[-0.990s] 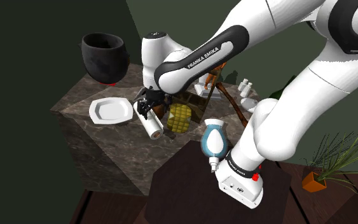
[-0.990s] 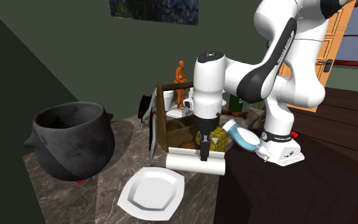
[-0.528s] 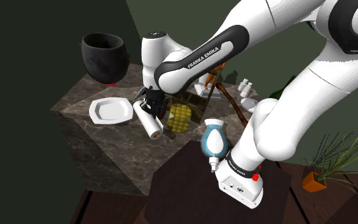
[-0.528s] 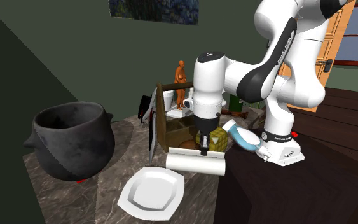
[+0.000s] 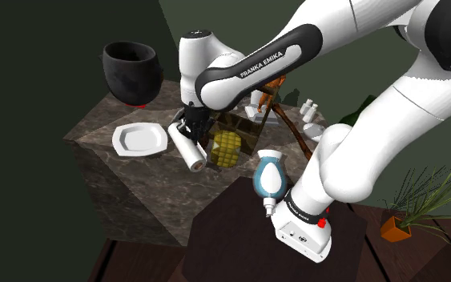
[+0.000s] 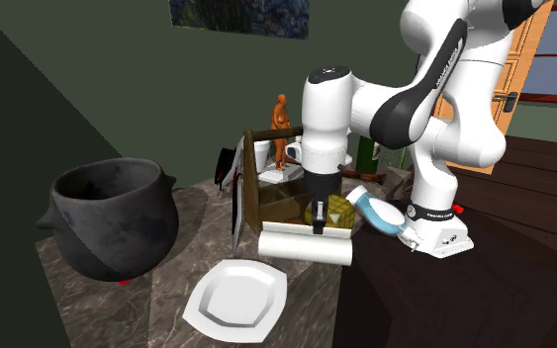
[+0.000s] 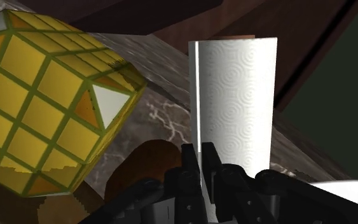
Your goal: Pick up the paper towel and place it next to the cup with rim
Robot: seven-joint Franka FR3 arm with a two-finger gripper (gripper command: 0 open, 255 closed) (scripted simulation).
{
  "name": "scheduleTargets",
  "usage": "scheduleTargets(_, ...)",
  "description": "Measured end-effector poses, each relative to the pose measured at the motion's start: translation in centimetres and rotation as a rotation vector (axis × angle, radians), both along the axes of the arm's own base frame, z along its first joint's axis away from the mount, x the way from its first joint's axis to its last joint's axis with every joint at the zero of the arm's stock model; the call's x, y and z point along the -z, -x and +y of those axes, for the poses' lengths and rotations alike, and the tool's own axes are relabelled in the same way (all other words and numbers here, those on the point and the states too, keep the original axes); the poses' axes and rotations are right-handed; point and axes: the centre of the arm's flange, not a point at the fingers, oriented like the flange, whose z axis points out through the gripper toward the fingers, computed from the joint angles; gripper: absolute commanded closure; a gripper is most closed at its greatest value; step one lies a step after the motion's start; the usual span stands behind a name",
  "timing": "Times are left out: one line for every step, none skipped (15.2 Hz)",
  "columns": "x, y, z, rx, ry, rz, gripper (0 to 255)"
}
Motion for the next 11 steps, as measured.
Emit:
scheduleTargets(-0.5, -0.1, 0.0, 0.0, 0.0, 0.0, 255)
scheduleTargets(-1.1, 0.0, 0.0, 0.0, 0.0, 0.0, 255)
scheduleTargets(-1.5, -0.1, 0.0, 0.0, 0.0, 0.0, 255)
scheduleTargets(-2.0, 0.0, 0.0, 0.0, 0.0, 0.0, 255)
scheduleTargets(-2.5, -0.1, 0.0, 0.0, 0.0, 0.0, 255)
scheduleTargets(-2.9, -0.2, 0.0, 0.0, 0.0, 0.0, 255)
scheduleTargets(-3.5, -0.1, -0.2, 0.0, 0.0, 0.0, 255)
scheduleTargets(-4.0, -0.1, 0.0, 0.0, 0.0, 0.0, 255)
scheduleTargets(-4.6, -0.2, 0.0, 0.0, 0.0, 0.0, 255)
scheduleTargets(-5.2, 0.0, 0.0, 0.0, 0.0, 0.0, 255)
scheduleTargets(-5.6, -0.1, 0.0, 0.0, 0.0, 0.0, 255)
